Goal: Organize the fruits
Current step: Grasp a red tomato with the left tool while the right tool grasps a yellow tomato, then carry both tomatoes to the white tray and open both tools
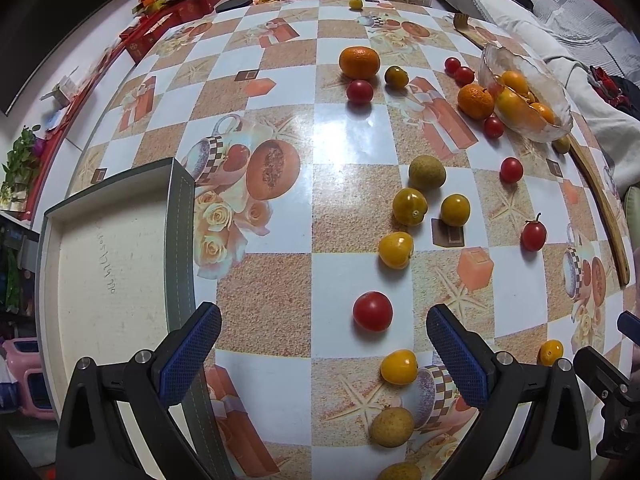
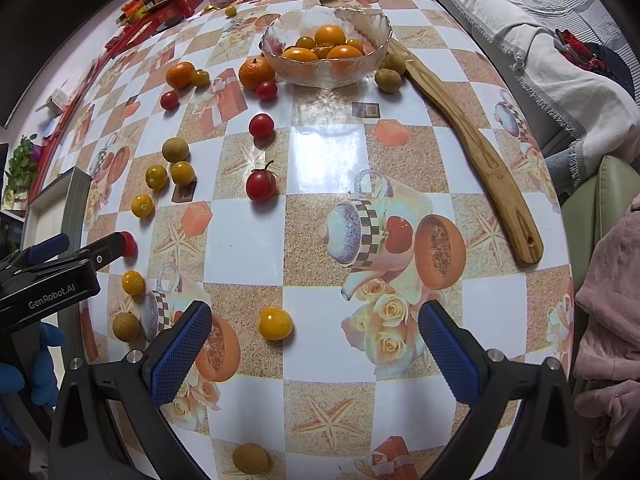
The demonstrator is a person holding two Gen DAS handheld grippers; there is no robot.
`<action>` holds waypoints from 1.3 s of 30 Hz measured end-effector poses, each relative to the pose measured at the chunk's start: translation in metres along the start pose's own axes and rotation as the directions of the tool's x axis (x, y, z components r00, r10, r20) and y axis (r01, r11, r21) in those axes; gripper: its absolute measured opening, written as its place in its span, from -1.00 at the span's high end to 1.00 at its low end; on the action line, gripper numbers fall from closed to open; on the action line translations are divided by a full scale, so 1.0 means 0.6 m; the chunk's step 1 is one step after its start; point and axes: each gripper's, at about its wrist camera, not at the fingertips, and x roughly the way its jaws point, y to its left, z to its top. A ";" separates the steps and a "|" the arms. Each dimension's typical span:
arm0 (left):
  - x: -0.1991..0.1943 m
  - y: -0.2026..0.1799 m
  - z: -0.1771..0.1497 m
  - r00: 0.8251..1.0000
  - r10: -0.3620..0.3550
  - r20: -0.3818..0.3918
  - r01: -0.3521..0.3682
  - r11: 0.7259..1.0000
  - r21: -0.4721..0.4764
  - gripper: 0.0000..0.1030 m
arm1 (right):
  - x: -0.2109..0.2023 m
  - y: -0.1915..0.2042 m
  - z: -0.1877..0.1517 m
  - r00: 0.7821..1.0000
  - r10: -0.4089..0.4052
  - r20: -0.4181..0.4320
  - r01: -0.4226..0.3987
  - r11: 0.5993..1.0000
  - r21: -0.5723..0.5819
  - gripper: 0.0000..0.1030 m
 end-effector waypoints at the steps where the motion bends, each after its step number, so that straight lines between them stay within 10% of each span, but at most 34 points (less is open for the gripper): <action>1: 0.000 0.000 0.000 1.000 0.000 -0.001 0.000 1.000 0.000 -1.00 | 0.001 0.000 -0.001 1.000 0.000 -0.002 0.000 1.000 -0.001 -1.00; 15: 0.026 -0.030 -0.004 1.000 0.007 -0.011 -0.007 0.999 0.050 -1.00 | 0.026 0.015 -0.018 1.000 0.009 -0.023 -0.011 0.999 -0.049 -0.88; 26: 0.028 -0.051 -0.009 0.999 -0.032 -0.034 0.034 0.997 0.068 -0.35 | 0.054 0.047 -0.029 0.998 -0.019 -0.052 0.012 0.992 -0.126 -0.31; 31: 0.018 -0.061 -0.016 0.998 -0.061 -0.018 0.062 0.995 0.073 0.22 | 0.051 0.058 -0.032 0.999 -0.026 -0.041 0.019 0.985 -0.169 0.50; 33: 0.015 -0.064 -0.020 0.997 -0.077 -0.011 0.078 0.994 0.079 0.58 | 0.049 0.055 -0.032 0.999 -0.011 -0.040 0.005 0.988 -0.153 0.55; 39: -0.009 -0.052 -0.032 0.990 -0.144 0.010 0.143 0.988 0.061 0.57 | 0.026 0.035 -0.027 0.995 0.101 -0.016 -0.102 0.993 -0.066 0.55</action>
